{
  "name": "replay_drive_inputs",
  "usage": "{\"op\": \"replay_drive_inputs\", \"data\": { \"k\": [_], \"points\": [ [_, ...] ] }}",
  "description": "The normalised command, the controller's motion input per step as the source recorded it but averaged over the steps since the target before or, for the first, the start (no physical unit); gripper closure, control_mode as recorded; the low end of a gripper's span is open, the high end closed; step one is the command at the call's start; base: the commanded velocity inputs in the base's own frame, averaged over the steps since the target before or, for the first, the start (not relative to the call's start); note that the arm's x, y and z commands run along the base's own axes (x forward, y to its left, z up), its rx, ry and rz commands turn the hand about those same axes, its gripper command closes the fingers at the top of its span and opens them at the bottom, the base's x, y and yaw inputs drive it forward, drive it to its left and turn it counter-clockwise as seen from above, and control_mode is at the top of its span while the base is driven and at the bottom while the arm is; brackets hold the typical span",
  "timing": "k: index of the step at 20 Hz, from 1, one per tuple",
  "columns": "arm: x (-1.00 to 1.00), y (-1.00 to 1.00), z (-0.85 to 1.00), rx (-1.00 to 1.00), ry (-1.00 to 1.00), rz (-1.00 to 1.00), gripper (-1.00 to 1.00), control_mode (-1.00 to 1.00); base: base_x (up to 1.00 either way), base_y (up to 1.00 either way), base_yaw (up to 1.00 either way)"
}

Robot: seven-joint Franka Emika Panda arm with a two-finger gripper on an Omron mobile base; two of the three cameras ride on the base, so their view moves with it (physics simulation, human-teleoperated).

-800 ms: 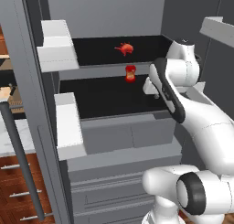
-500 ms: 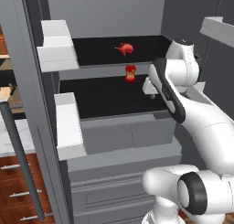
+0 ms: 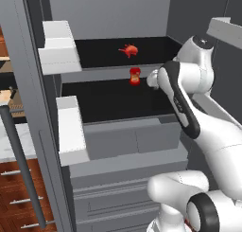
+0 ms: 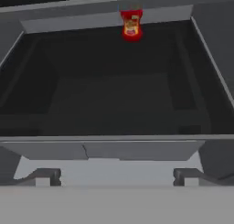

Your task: Take the fish out of the fridge, briefly rinse it in the sink, and place it on the tray next to the sink.

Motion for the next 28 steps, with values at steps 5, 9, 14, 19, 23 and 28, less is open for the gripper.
{"op": "replay_drive_inputs", "data": {
  "k": [5,9,14,19,23,28],
  "points": [
    [0.04,0.38,0.95,0.02,-0.31,-0.10,-1.00,-1.00,0.00,0.00,0.00],
    [0.03,0.19,0.69,0.28,-0.25,-0.04,-1.00,-1.00,0.00,0.00,0.00],
    [0.15,0.00,0.05,0.46,-0.12,0.00,-1.00,-1.00,0.00,0.00,0.00],
    [0.58,0.18,0.14,0.15,-0.05,-0.04,-1.00,-1.00,0.00,0.00,0.00],
    [1.00,0.53,0.26,0.00,0.00,-0.08,-1.00,-1.00,0.00,0.00,0.00],
    [0.98,0.34,0.32,0.00,0.06,-0.03,-1.00,-1.00,0.00,0.00,0.00]
  ]
}}
